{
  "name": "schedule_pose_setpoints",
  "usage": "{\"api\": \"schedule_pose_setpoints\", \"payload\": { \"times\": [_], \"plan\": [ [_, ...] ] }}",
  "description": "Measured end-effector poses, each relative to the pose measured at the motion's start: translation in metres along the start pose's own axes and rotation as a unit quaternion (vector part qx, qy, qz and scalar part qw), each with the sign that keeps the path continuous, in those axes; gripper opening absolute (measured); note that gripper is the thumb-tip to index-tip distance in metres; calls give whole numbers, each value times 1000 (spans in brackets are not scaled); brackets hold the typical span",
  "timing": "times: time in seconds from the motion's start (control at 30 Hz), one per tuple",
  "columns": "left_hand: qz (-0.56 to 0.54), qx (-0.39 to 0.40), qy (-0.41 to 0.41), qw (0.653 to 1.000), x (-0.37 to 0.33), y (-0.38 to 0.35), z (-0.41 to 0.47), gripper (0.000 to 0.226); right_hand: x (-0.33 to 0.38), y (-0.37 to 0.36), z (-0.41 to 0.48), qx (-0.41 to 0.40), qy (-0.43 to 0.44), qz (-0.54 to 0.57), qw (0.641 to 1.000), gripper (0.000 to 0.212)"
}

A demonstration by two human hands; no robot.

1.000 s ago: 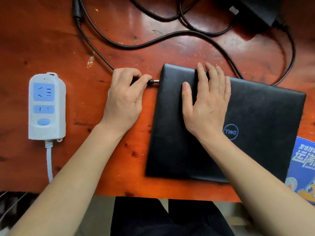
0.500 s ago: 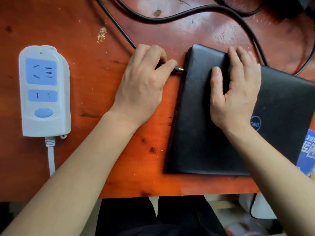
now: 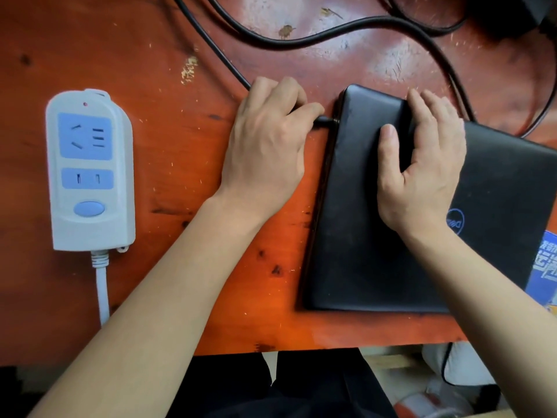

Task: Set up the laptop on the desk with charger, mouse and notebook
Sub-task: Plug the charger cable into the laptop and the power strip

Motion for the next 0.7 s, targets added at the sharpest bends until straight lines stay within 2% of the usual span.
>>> {"api": "schedule_pose_setpoints", "payload": {
  "times": [0.13, 0.33, 0.7],
  "plan": [
    [-11, 2, -6, 1000, 1, 0, -2, 18, 0, 1, 0, 1, 5, 5, 1000, 49],
    [-19, -11, 28, 999, 2, 0, -1, 19, -2, 1, 0, 1, 11, 7, 1000, 50],
    [-42, 11, -3, 999, 2, 0, 13, 20, -3, 0, 1, 19, -4, 3, 1000, 52]
  ]
}}
Point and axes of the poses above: each hand's wrist, its own z-axis towards the middle knuckle, its own y-axis out of the back of the hand, x = y × z, the point moved 6 cm from there along z, towards the middle knuckle, and after that the axes turned 14 degrees about z, right-handed, at the moved point
